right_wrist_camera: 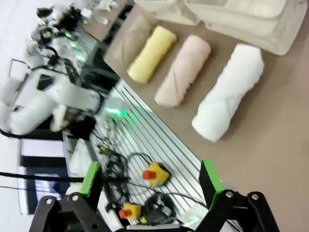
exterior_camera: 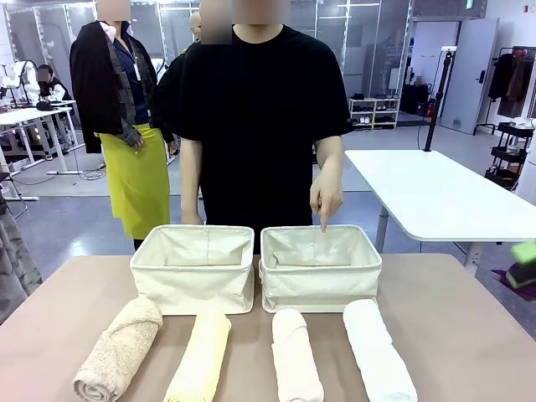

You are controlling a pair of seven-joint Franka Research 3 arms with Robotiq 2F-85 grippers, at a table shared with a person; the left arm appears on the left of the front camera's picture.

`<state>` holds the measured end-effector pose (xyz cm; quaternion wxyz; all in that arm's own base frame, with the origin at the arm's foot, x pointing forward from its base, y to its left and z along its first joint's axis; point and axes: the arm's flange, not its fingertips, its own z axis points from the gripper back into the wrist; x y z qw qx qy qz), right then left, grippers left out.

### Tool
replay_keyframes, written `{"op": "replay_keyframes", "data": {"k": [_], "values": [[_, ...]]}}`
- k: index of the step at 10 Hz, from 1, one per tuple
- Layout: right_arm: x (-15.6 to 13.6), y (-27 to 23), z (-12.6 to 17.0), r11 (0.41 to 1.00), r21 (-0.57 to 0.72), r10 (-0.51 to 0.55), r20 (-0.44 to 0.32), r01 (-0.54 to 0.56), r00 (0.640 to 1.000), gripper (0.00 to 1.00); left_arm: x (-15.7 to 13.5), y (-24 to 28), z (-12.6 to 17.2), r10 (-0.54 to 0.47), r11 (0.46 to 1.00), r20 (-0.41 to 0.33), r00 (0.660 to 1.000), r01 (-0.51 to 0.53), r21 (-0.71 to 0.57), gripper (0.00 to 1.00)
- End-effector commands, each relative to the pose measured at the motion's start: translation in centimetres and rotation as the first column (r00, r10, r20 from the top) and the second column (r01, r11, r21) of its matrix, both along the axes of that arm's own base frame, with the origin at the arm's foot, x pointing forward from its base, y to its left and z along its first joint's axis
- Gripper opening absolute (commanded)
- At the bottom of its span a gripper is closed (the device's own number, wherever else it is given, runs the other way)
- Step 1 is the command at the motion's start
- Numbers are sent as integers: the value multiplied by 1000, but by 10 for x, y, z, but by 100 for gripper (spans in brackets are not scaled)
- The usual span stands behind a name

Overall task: Divide the towels into two baskets.
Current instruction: Pick up one hotel-folded towel and place it in the Fabric basket indicated by the person.

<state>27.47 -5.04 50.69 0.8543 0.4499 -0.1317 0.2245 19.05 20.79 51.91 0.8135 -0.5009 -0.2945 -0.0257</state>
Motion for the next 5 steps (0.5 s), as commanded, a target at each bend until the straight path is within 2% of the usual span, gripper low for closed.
{"op": "replay_keyframes", "data": {"k": [1,2,3,4,5], "values": [[-30,34,-15,985,-159,63,3,-62,998,100,-2,0,2,-4,1000,5,1000,4,-8,100],[-41,57,-31,967,-224,121,-13,-121,993,100,-2,0,2,-4,1000,5,1000,4,-8,100],[-39,76,-41,951,-282,131,-3,-127,991,100,-2,0,2,-4,1000,5,1000,4,-8,100],[-31,95,-48,935,-342,113,36,-94,993,100,-2,0,2,-4,1000,5,1000,4,-8,100],[-17,111,-55,918,-383,126,28,-105,992,100,-2,0,2,-4,1000,5,1000,4,-8,100]]}}
